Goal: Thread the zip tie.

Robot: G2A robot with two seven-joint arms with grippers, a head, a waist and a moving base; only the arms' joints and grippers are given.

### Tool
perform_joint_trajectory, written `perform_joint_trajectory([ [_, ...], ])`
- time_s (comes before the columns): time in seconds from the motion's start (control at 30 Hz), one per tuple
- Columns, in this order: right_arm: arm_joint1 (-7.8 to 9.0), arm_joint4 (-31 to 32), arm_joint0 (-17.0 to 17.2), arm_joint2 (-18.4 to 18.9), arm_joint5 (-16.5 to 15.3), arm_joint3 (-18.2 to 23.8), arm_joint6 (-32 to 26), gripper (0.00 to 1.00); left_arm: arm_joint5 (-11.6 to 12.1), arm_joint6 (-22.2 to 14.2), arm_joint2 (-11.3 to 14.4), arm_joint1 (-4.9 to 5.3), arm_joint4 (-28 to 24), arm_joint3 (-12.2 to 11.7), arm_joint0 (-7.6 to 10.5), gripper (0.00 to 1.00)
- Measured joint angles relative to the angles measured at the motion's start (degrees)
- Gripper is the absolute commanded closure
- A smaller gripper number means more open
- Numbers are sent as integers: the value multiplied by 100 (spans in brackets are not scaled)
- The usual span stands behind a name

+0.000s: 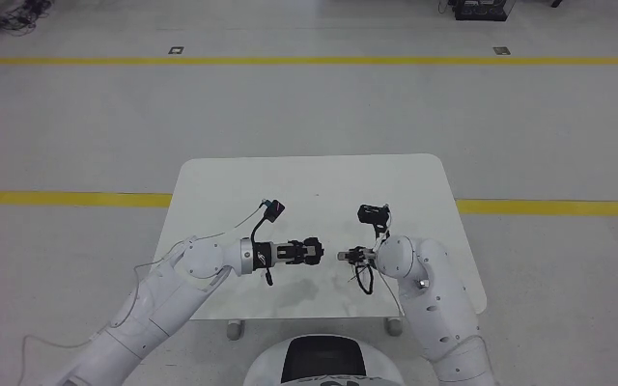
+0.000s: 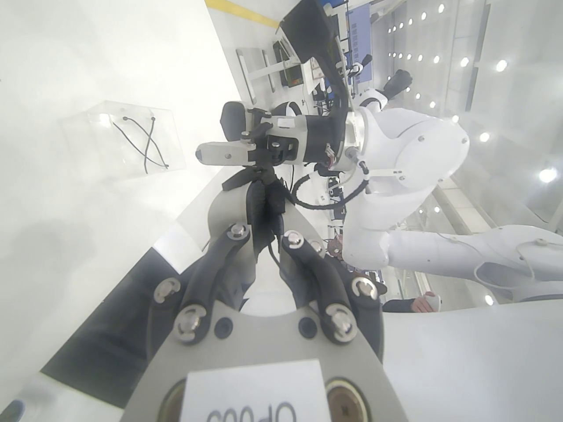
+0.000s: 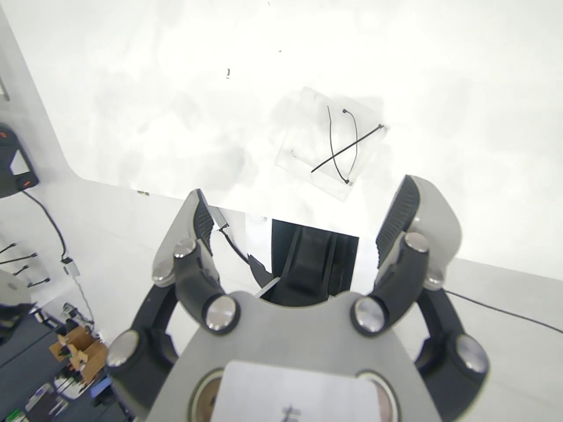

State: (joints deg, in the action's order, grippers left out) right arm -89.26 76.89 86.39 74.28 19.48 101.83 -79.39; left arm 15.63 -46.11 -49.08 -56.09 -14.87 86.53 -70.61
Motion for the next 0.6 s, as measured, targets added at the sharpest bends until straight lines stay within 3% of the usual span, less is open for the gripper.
perform_joint_trajectory([
  [0.07,-223,377,101,26,0,90,-42,0,0,0,0,0,0,0,0,100],
  [0.1,-256,447,116,29,0,100,-34,0,0,0,0,0,0,0,0,100],
  [0.6,-234,409,114,24,-5,87,-16,0,0,0,0,0,0,0,0,100],
])
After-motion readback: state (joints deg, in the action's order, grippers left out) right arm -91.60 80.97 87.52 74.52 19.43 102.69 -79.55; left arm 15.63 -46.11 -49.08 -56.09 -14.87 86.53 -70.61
